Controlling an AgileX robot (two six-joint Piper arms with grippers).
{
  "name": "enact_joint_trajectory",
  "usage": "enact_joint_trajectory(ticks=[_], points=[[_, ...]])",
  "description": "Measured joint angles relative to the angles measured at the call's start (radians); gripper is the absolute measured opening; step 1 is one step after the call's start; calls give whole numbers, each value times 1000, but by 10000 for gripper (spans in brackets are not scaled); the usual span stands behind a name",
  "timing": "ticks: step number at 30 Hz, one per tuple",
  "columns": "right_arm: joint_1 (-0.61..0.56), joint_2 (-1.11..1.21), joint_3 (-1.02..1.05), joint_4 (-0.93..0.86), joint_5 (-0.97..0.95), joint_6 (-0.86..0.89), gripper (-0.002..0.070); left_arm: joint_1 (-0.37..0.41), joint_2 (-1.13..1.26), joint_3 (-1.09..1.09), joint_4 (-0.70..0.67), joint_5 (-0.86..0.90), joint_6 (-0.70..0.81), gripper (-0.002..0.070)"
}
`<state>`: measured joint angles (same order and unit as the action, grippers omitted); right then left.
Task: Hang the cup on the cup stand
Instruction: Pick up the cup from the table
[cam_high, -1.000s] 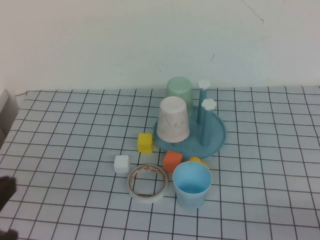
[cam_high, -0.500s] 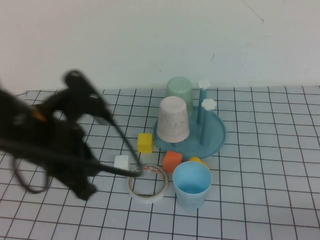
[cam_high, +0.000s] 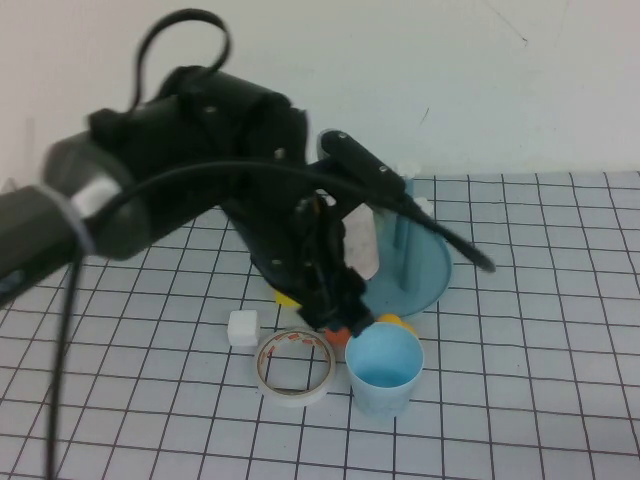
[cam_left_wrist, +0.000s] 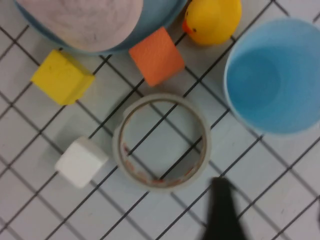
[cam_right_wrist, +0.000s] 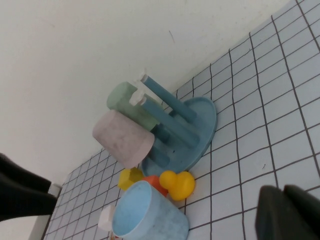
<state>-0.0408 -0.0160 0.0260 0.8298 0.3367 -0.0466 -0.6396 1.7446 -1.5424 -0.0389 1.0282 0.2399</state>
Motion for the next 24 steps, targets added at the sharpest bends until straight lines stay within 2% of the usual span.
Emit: enact_joint_trajectory(ticks=[3, 7, 19, 22, 24], points=[[0, 0, 0, 0, 3, -3, 11, -3, 74, -60, -19, 10, -57, 530], [0, 0, 0, 0, 3, -11, 11, -3, 165, -123, -46, 10, -90, 591], [0, 0, 0, 0, 5, -26, 11, -3, 371, -197, -59, -30, -149, 549], [0, 0, 0, 0, 5, -31, 11, -3, 396, -197, -59, -30, -157, 505], [0, 0, 0, 0, 5, -32, 11, -3, 411, -197, -59, -30, -162, 438]])
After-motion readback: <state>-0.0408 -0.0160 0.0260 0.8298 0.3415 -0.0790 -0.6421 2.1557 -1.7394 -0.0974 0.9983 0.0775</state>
